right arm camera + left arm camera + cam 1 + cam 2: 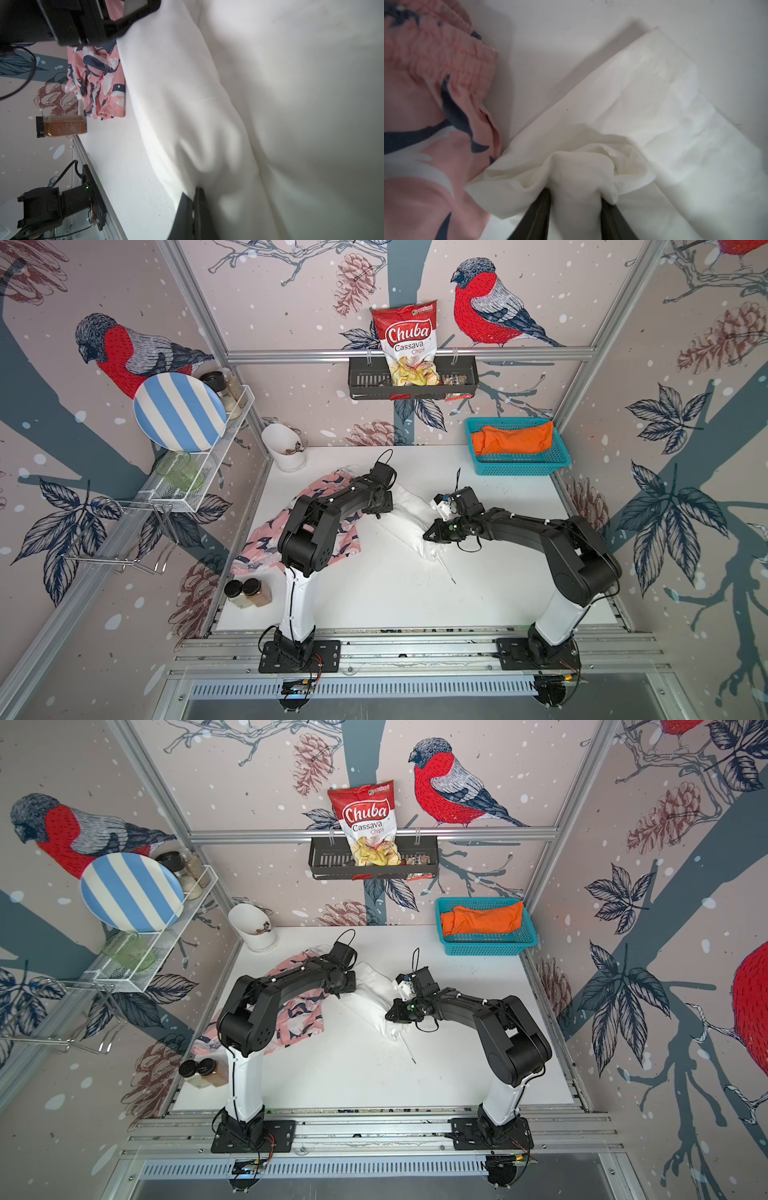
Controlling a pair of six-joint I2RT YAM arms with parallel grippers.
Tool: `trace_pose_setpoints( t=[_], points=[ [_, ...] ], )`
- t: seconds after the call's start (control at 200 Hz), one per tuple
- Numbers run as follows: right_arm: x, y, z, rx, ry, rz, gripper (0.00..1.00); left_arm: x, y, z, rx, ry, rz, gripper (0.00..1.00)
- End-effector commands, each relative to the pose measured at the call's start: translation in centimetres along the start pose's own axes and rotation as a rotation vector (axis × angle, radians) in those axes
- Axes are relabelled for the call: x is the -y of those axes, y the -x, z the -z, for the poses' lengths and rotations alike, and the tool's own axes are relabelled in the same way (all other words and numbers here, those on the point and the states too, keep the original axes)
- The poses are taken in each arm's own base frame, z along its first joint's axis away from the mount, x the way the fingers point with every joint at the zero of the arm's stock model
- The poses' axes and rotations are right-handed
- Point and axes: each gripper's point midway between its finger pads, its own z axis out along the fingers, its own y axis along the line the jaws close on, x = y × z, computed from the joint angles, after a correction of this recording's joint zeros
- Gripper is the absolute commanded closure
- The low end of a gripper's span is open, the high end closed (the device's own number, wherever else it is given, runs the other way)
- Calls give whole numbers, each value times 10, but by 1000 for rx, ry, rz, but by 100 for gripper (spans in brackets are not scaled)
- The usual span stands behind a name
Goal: Roll up the shorts
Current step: Roll the shorts at the center of the board.
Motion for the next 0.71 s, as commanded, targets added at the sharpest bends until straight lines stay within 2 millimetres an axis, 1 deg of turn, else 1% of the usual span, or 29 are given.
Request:
trace_pose_setpoints(
  t=[0.0,0.04,0.065,0.085,0.13,0.185,0.255,0.295,0.345,0.495,0.57,0.635,0.7],
  points=[
    [13,11,10,39,-181,49,81,-9,-10,-8,-35,23,-31,59],
    [9,17,17,62,-250,100,72,-9,-12,-10,-41,20,-33,59],
    [7,21,22,83,-303,134,62,-10,-13,-11,-43,19,-31,59],
    [5,23,25,90,-346,164,56,-10,-14,-11,-44,18,-31,59],
    [-5,27,31,111,-417,245,48,-10,-16,-12,-47,16,-32,59],
    [-21,35,37,144,-479,350,41,-11,-18,-13,-52,12,-30,59],
    [-44,37,33,159,-492,474,33,-9,-20,-13,-53,0,-31,59],
    [-51,38,27,156,-490,521,30,-9,-20,-14,-54,-5,-30,59],
    [-55,40,17,140,-483,551,26,-8,-20,-13,-53,-9,-31,59],
    [-50,45,-15,82,-473,580,25,-8,-21,-12,-49,-16,-29,59],
    [-44,44,-30,47,-461,584,25,-9,-21,-11,-47,-19,-27,59],
    [-40,43,-41,17,-445,577,30,-8,-22,-11,-46,-23,-28,58],
    [-38,40,-47,-3,-405,550,43,-7,-21,-10,-42,-31,-27,58]
  ],
)
